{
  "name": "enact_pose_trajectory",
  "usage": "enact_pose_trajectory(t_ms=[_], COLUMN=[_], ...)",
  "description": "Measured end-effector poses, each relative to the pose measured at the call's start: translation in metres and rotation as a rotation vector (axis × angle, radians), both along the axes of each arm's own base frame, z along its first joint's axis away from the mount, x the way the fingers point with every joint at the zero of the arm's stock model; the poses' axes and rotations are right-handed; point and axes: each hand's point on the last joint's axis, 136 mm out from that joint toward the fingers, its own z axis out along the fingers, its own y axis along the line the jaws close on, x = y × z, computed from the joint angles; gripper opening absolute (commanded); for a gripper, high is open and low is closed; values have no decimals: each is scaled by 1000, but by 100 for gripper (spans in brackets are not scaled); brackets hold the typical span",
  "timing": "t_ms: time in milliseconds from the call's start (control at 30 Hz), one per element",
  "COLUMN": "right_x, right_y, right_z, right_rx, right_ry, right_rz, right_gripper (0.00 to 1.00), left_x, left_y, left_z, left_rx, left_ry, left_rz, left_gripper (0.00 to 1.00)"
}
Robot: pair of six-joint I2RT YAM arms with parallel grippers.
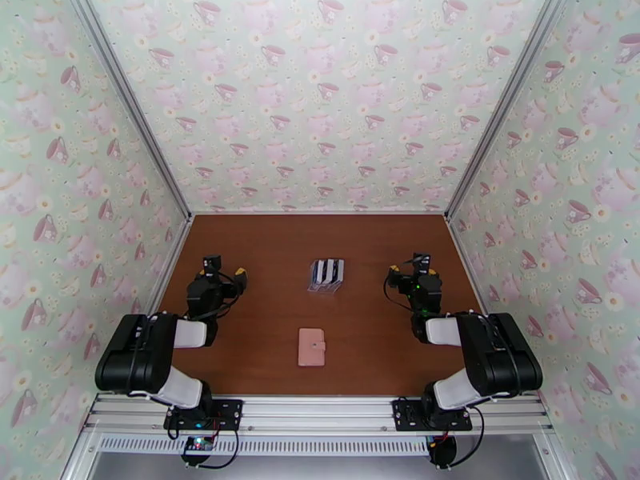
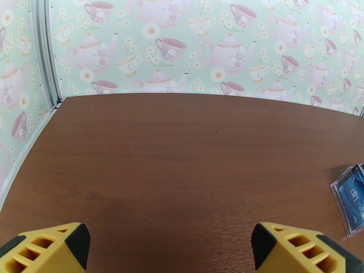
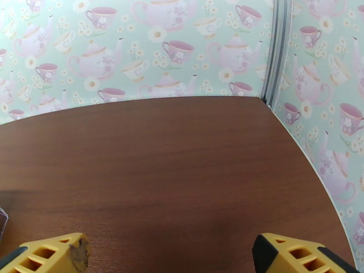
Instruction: Put the credit cards into the card holder
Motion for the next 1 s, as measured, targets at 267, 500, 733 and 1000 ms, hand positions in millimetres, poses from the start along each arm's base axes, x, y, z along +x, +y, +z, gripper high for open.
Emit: enact_pose_trajectory(t_ms=[267, 500, 733, 1000], right_x=[0, 0, 0, 0], right_y=[0, 0, 0, 0], right_z=[0, 0, 0, 0], right_rx=[0, 0, 0, 0], right_ry=[0, 0, 0, 0], right_rz=[0, 0, 0, 0], right_gripper=[100, 100, 100, 100], left_x=[0, 0, 0, 0], left_y=[-1, -1, 0, 0], left_z=[0, 0, 0, 0], left_rx=[3, 2, 2, -2], left_ry=[0, 0, 0, -1], left_rz=[-4, -5, -4, -14], left_gripper=[100, 100, 100, 100])
